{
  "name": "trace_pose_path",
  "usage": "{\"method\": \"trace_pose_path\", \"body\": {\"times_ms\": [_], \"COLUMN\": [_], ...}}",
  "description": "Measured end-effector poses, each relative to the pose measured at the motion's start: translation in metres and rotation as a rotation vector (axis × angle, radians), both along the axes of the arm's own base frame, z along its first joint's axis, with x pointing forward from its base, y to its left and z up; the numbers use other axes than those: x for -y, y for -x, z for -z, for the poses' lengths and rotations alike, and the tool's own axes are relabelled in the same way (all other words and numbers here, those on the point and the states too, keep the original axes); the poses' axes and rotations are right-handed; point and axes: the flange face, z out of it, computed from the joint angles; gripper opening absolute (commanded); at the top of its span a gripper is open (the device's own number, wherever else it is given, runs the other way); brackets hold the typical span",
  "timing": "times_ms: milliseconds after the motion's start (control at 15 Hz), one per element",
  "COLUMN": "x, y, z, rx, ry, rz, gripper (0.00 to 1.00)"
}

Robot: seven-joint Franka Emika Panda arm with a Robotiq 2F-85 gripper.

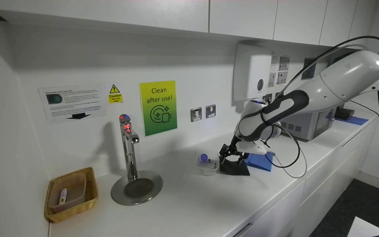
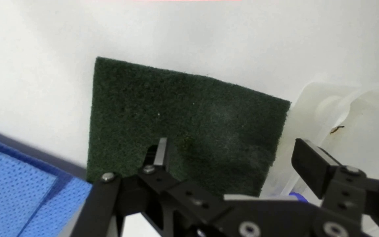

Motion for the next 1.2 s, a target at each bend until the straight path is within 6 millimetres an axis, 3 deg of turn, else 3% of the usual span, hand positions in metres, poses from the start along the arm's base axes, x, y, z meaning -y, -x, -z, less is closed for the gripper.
{"method": "trace_pose_path", "body": {"times_ms": [533,1200], "x": [0.002,-0.023], "y": [-0.009,-0.024], "z": [0.022,0.019], "rx": [-0.060,-0.039], "ry": [0.043,0.053], "rz": [-0.015,-0.051], "gripper": [1.00,1.00]}}
